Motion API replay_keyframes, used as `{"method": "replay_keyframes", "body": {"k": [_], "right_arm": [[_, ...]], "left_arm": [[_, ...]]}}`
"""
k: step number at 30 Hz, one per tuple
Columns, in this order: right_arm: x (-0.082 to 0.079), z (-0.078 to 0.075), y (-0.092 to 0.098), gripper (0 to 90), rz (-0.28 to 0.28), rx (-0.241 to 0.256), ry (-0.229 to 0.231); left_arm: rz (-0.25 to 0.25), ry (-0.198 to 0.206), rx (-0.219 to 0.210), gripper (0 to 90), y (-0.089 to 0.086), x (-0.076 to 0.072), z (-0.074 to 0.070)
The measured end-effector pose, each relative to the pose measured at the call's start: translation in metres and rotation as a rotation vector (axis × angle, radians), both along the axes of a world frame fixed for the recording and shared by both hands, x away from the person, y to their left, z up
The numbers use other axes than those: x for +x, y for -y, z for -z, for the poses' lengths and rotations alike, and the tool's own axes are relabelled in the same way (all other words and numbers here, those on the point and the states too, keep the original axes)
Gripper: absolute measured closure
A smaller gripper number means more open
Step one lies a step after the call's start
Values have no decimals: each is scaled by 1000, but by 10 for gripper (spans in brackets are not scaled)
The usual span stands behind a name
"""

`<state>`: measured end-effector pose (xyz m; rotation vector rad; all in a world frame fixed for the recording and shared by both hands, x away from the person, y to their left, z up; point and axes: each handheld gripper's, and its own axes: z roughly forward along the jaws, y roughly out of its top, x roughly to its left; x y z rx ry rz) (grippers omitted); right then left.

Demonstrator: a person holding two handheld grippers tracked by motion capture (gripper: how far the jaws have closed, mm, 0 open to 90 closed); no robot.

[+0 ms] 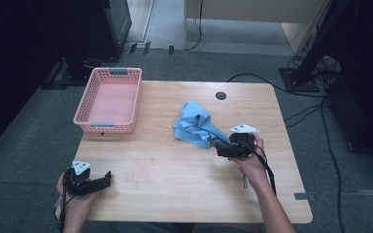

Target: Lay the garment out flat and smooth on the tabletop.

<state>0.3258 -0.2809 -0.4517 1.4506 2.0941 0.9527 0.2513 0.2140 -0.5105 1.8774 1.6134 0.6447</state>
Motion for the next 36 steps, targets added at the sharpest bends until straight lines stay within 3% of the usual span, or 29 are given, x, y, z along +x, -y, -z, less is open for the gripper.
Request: {"method": "replay_keyframes", "body": {"k": [5, 7, 8, 11, 16, 27, 36], "right_arm": [[-4, 1, 3, 151, 8, 26, 21], [-5, 1, 3, 150, 3, 12, 21], [-5, 1, 4, 150, 2, 16, 22], [-5, 0, 4, 150, -2, 34, 15], [-6, -2, 0, 150, -17, 41, 10], [-5, 5, 1, 141, -1, 30, -11], [-2, 12, -4, 139, -3, 7, -24]], "left_arm": [[12, 8, -3, 2, 1, -2, -2], [22, 25, -44, 2, 3, -2, -5], [25, 36, -39, 2, 6, -2, -7], [56, 47, -11, 2, 20, -1, -13], [98, 59, -57, 2, 43, 6, -24], [239, 111, -85, 2, 104, 34, -49], [287, 118, -83, 2, 128, 50, -51]]}}
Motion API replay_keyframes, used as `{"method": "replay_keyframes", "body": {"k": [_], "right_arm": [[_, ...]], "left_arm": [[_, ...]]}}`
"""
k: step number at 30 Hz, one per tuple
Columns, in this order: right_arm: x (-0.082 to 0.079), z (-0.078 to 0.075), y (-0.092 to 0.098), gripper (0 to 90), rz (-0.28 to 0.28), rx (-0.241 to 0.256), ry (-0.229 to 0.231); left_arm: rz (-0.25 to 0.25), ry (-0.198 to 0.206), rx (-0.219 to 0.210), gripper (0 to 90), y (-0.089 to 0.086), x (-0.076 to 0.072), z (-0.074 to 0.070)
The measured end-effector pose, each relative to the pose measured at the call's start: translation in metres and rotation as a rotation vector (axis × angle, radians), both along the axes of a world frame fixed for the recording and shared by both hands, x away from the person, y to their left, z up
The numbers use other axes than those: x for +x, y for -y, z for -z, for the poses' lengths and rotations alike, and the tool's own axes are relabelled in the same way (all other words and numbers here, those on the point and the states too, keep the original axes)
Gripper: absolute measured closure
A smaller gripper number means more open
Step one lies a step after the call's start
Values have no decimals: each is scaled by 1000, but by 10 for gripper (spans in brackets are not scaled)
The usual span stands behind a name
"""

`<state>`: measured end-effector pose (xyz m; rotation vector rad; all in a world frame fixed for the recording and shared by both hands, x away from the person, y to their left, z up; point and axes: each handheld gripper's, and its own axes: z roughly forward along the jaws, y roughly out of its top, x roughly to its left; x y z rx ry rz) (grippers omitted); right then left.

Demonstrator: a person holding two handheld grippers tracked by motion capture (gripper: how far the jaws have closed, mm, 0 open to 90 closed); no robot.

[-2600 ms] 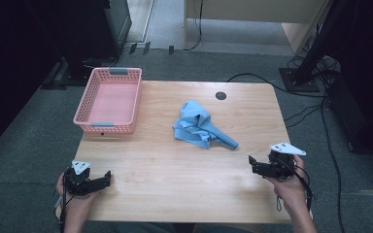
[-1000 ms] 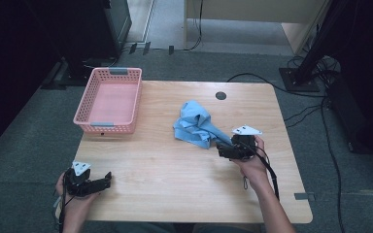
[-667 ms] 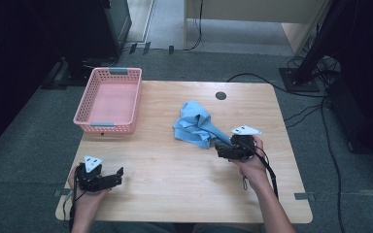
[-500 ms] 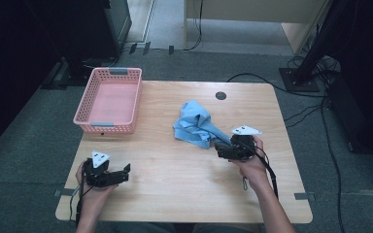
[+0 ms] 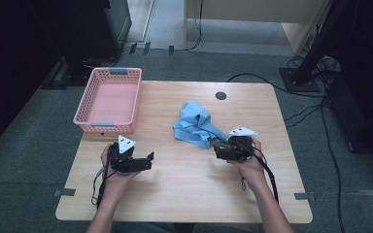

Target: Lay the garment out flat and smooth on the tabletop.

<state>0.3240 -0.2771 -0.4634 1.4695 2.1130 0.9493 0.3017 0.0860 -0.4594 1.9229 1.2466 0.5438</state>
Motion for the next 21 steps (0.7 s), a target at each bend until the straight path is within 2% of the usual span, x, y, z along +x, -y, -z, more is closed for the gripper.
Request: {"method": "replay_keyframes", "body": {"k": [8, 13, 16, 21], "right_arm": [[1, 4, -7, 140, -6, -20, -8], [2, 7, -12, 140, -11, -30, -9], [3, 6, -16, 139, -11, -30, -6], [5, 6, -21, 139, -8, -23, 1]], "left_arm": [[33, 7, 4, 3, 14, 7, -1], [54, 27, 3, 3, 22, 13, -8], [59, 26, -12, 3, 22, 14, -10], [66, 29, -6, 3, 23, 14, -8]]}}
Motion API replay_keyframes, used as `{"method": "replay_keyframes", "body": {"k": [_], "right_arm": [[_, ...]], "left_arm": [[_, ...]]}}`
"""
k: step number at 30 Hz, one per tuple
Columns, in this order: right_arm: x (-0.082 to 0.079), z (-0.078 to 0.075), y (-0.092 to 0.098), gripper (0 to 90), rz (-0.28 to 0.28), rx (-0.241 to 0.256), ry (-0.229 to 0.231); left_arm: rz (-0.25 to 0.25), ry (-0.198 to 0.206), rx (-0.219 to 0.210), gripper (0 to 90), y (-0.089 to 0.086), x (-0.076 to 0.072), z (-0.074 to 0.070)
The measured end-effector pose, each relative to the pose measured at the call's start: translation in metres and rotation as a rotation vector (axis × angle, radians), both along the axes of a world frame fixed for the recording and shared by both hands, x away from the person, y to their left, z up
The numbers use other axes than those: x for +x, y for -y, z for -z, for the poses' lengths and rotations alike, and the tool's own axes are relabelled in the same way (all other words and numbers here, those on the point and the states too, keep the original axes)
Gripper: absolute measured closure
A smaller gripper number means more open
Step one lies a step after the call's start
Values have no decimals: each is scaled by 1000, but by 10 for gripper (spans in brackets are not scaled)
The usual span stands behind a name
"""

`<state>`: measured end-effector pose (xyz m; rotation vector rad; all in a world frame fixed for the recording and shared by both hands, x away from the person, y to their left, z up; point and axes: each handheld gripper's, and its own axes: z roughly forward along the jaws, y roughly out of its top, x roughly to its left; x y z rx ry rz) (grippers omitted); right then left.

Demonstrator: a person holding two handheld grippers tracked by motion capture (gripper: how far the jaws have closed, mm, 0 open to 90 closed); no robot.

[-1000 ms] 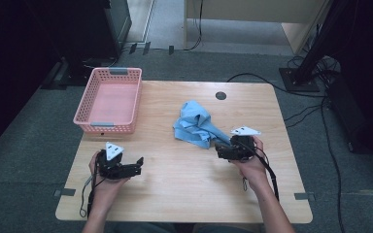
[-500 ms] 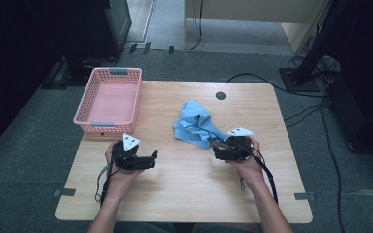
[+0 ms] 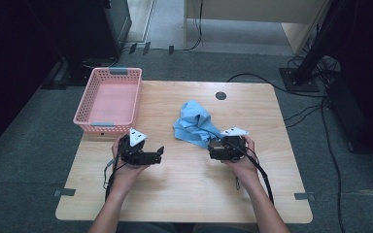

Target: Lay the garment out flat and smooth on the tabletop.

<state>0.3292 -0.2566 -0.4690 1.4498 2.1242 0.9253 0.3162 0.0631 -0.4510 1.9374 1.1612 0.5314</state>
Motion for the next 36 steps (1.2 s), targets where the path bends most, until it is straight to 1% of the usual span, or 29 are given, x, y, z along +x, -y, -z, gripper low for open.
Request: {"method": "replay_keyframes", "body": {"k": [1, 3, 8, 9, 13, 14, 15, 17, 18, 19, 20, 21, 23, 25, 26, 27, 29, 30, 32, 33, 34, 35, 36], "right_arm": [[2, 0, -4, 139, -1, 2, 1], [4, -1, -7, 139, 2, 3, 8], [9, -5, -11, 139, 12, 9, 23], [12, -7, -13, 139, 17, 9, 31], [16, -8, -13, 139, 27, 11, 40], [19, -6, -13, 139, 36, 15, 36], [19, -6, -13, 139, 36, 15, 36], [23, -2, -14, 139, 39, 17, 37], [28, 3, -16, 138, 39, 11, 39], [28, 3, -16, 138, 39, 11, 39], [31, 5, -17, 129, 44, 4, 32], [38, 9, -18, 120, 51, 9, 13], [40, 11, -19, 117, 50, 16, 12], [45, 13, -21, 119, 44, 10, 17], [48, 15, -24, 123, 30, 4, 7], [48, 15, -24, 123, 30, 4, 7], [48, 16, -27, 136, 12, 13, 6], [48, 18, -30, 146, 2, -4, 8], [48, 18, -31, 149, -7, -8, 5], [47, 19, -32, 167, -17, -9, 5], [46, 19, -32, 191, -24, -8, 5], [46, 19, -33, 234, -32, -8, 11], [45, 19, -33, 305, -38, -21, 21]], "left_arm": [[2, 0, 3, 3, -1, 0, 0], [-12, 0, -4, 3, -5, 0, 1], [-23, -12, -3, 3, -10, -1, 4], [-25, -12, -1, 3, -12, -2, 5], [-28, -12, -4, 3, -13, -3, 5], [-32, -10, -10, 3, -13, -2, 6], [-34, -10, -12, 3, -13, -2, 6], [-31, -13, -9, 3, -12, -1, 7], [-29, -15, -11, 3, -12, -1, 8], [-29, -17, -10, 3, -11, -1, 9], [-27, -18, -8, 3, -10, -1, 9], [-23, -21, -2, 3, -9, -2, 11], [-19, -24, 1, 3, -8, -2, 11], [-21, -27, 2, 3, -8, -1, 13], [-20, -32, 1, 3, -7, -1, 14], [-20, -32, 1, 3, -7, -1, 14], [-19, -34, 2, 3, -7, -1, 15], [-17, -33, 1, 3, -7, -2, 15], [-16, -34, 2, 3, -7, -2, 15], [-16, -36, 0, 3, -6, -2, 16], [-14, -38, 0, 3, -6, -2, 16], [-10, -38, 0, 3, -5, -3, 16], [-9, -39, 1, 3, -5, -3, 16]]}}
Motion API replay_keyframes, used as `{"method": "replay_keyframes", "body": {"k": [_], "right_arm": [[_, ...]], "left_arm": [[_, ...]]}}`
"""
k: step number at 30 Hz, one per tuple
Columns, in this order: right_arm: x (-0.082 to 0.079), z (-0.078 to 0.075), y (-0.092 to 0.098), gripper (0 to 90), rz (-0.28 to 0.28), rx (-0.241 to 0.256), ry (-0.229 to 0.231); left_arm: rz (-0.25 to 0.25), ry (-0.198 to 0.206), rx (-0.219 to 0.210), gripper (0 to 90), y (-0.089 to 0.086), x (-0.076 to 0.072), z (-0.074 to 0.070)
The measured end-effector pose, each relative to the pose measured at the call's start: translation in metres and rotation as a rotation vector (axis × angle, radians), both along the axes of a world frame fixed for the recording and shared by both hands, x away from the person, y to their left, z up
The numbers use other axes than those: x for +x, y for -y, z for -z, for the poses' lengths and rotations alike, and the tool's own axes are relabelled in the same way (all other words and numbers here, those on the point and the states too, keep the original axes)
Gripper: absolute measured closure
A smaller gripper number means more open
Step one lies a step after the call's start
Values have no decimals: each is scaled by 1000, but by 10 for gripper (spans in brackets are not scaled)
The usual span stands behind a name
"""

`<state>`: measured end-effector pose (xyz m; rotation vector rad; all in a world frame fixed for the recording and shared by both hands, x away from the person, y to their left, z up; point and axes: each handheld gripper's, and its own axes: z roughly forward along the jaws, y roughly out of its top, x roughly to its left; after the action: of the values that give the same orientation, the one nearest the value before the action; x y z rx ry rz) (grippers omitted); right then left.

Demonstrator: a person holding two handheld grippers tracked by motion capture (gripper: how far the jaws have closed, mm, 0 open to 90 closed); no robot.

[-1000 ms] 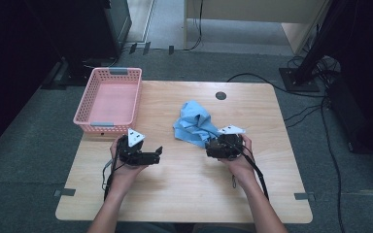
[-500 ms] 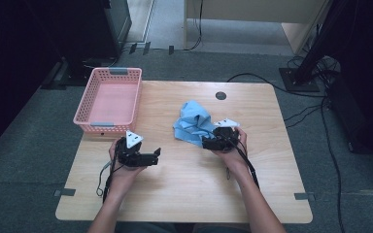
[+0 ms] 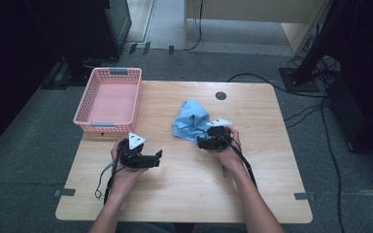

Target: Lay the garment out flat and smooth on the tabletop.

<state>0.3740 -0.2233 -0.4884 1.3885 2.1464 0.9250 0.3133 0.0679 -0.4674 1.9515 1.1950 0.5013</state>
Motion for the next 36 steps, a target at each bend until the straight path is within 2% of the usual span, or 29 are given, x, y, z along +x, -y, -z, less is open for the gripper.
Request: {"method": "replay_keyframes", "body": {"k": [2, 5, 7, 10, 12, 15, 19, 21, 24, 26, 28, 32, 36], "right_arm": [[-1, 0, -2, 466, 13, -22, 13], [-2, 0, -1, 731, 25, -20, 33], [-1, 0, 3, 819, 28, 19, 31], [-2, 2, 7, 838, 8, 43, 34], [-5, 2, 10, 841, -11, 79, 20], [-14, 1, 16, 842, -63, 122, 1], [-29, -1, 24, 843, -119, 179, -22], [-39, -2, 27, 843, -147, 181, -29], [-53, -3, 33, 842, -168, 221, -50], [-63, -5, 38, 842, -175, 249, -57], [-68, -6, 40, 842, -184, 277, -67], [-79, -5, 44, 842, -222, 301, -82], [-85, -3, 48, 840, -256, 332, -122]], "left_arm": [[2, -2, 2, 3, 1, 0, 0], [4, -3, 4, 3, 0, -1, 0], [2, -4, 2, 3, 0, -1, 1], [5, -5, 2, 3, 0, -1, 1], [6, -7, 3, 3, 1, -1, 2], [11, -10, 4, 3, 2, -1, 3], [19, -11, 11, 3, 4, -2, 4], [24, -13, 11, 3, 5, -3, 5], [34, -28, 2, 3, 8, -4, 7], [43, -41, -8, 9, 13, -5, 10], [65, -54, 3, 21, 21, -6, 13], [112, -88, 9, 52, 36, -10, 20], [139, -104, 62, 96, 50, -14, 29]]}}
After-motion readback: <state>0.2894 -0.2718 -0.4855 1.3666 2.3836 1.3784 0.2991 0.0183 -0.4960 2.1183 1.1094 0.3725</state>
